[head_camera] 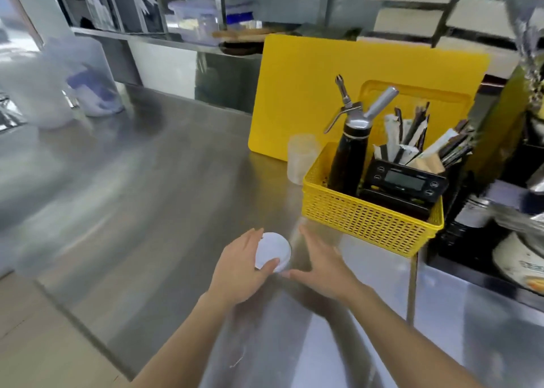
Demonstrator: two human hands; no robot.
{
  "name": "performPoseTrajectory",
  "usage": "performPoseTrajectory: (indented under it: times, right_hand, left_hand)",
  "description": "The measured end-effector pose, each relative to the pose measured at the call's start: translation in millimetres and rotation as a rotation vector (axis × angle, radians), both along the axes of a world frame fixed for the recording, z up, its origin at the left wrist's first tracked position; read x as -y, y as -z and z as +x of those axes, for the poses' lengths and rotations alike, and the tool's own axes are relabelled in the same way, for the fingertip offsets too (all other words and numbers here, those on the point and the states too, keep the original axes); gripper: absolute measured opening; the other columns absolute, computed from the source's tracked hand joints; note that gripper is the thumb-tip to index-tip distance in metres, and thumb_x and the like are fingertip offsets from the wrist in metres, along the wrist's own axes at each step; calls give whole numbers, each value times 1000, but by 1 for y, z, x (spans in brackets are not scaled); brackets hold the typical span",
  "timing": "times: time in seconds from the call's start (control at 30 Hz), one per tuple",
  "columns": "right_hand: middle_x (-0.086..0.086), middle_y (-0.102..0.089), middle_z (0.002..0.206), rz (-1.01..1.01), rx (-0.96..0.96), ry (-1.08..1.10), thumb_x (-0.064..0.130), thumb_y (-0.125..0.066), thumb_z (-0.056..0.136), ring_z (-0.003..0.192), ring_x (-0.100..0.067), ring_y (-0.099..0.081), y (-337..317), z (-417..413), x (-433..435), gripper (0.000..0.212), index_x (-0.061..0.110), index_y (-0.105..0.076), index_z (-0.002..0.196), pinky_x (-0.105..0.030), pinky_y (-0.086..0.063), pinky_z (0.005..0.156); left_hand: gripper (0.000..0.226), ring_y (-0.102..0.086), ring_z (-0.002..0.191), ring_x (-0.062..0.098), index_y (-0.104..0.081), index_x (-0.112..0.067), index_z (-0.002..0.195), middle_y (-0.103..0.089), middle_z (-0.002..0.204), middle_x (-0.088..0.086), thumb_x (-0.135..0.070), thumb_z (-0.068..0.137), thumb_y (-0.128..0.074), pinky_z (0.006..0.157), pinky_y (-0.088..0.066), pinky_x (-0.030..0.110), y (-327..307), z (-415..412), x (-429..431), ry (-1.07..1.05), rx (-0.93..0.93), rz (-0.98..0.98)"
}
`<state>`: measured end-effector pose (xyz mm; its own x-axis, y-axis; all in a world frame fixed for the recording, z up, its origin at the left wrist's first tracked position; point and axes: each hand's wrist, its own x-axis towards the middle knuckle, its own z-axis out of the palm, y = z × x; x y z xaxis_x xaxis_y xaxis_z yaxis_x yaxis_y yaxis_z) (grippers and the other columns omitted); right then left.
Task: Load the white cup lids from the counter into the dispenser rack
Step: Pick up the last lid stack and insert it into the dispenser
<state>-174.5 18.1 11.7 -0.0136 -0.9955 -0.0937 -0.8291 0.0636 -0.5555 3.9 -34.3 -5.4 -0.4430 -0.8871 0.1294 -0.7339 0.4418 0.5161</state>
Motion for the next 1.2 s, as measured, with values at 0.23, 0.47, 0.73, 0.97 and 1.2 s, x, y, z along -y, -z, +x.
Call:
performPoseTrajectory:
  times: [0.23,0.47,0.73,0.97,1.2]
  right_hand:
    - [1,-20,155,58,40,56,50,-66,74,141,-22,-19,47,25,23,97,22,-6,145,-48,-19,112]
    - [6,-49,133,-77,180,166,59,-55,65,124,-17,-43,57,38,26,74,28,-38,130,-38,-34,100]
    - [-3,-46,119,-196,348,281,24,-72,71,110,-20,-48,24,13,6,57,17,-47,121,-29,-44,87]
    - [-6,-47,123,-53,421,301,9,-73,70,114,-24,-47,21,-23,-35,65,19,-45,128,-31,-43,92]
    - [-2,-54,114,-235,563,402,13,-72,75,106,-21,-53,2,-81,-76,50,21,-55,121,-32,-47,86]
  left_hand:
    - [72,-50,120,16,-35,-29,134,-55,129,-10,-64,71,-42,100,-40,34,42,9,11,-67,-100,163]
    - [66,-23,142,22,-27,-26,142,-37,148,-7,-49,85,-50,117,-16,38,55,6,5,-83,-118,297]
    - [45,-48,121,12,-53,-36,116,-50,130,-7,-26,75,-66,104,-41,37,0,-34,-17,-76,-608,408]
    - [48,-55,109,20,-57,-24,105,-56,116,4,-29,57,-61,89,-43,31,-15,-67,-45,-125,-644,441]
    - [47,-66,83,2,-60,-20,98,-67,91,-10,-4,54,-61,64,-50,8,-41,-116,-76,-36,-720,448]
